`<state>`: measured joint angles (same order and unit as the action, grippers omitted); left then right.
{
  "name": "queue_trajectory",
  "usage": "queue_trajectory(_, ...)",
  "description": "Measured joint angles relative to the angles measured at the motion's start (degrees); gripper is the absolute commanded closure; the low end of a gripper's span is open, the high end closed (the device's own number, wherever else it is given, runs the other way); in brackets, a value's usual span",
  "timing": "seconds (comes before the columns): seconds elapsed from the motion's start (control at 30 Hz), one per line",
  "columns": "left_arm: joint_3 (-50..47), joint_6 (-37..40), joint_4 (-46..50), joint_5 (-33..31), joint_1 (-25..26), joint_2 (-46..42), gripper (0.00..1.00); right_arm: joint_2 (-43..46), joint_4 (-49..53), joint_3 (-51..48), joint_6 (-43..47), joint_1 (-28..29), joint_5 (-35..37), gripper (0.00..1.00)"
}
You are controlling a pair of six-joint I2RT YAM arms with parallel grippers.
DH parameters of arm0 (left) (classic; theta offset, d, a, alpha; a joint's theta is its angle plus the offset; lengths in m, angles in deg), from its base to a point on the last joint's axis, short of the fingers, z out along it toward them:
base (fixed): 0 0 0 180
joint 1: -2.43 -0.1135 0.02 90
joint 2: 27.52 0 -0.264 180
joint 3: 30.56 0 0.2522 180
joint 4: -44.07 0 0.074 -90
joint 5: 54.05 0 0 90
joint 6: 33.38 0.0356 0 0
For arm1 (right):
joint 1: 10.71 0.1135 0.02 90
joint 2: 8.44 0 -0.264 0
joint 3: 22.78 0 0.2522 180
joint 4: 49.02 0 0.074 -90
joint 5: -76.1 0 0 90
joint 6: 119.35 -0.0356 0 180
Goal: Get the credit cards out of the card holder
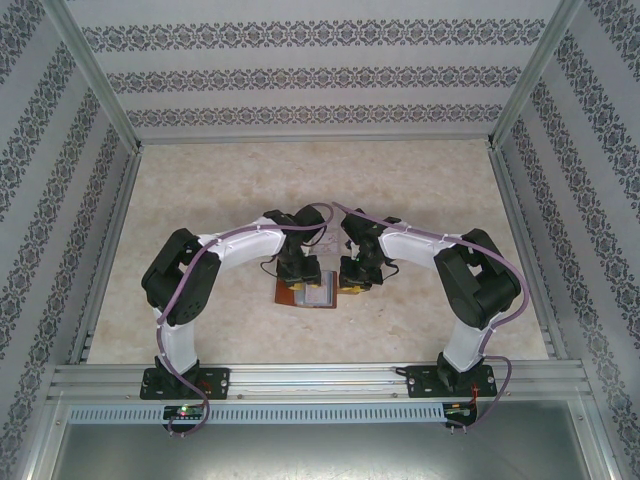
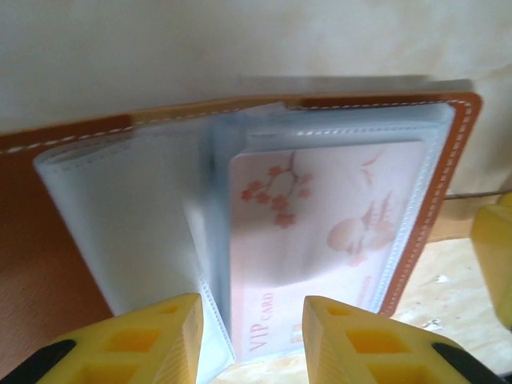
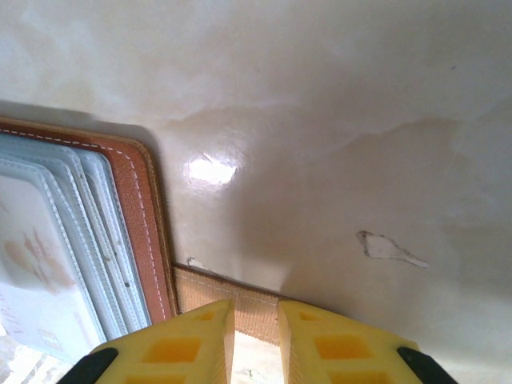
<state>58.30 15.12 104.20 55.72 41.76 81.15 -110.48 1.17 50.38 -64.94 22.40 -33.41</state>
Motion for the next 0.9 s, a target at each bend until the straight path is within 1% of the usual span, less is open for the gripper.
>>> queue_trajectory(0.27, 2.67, 0.76, 4.96, -4.50, 0.07, -0.02, 0.60, 0.00, -0.20, -0.22, 0.00, -0.37, -0.76, 0.76)
queue_trajectory(0.57, 3.17, 0.96, 7.93, -7.56, 0.07, -1.57, 0.64, 0.00, -0.20, -0.22, 0.00, -0.37, -0.90, 0.76)
queue_trajectory(0.73, 3.17, 1.03, 8.96, -8.48, 0.07, -1.75, 0.71, 0.00, -0.20, -0.22, 0.02, -0.37, -0.90, 0.76)
queue_trajectory(0.9, 3.17, 1.22, 9.40, -9.35, 0.07, -2.19, 0.83, 0.00, -0.20, -0.22, 0.02, -0.37, -0.90, 0.76)
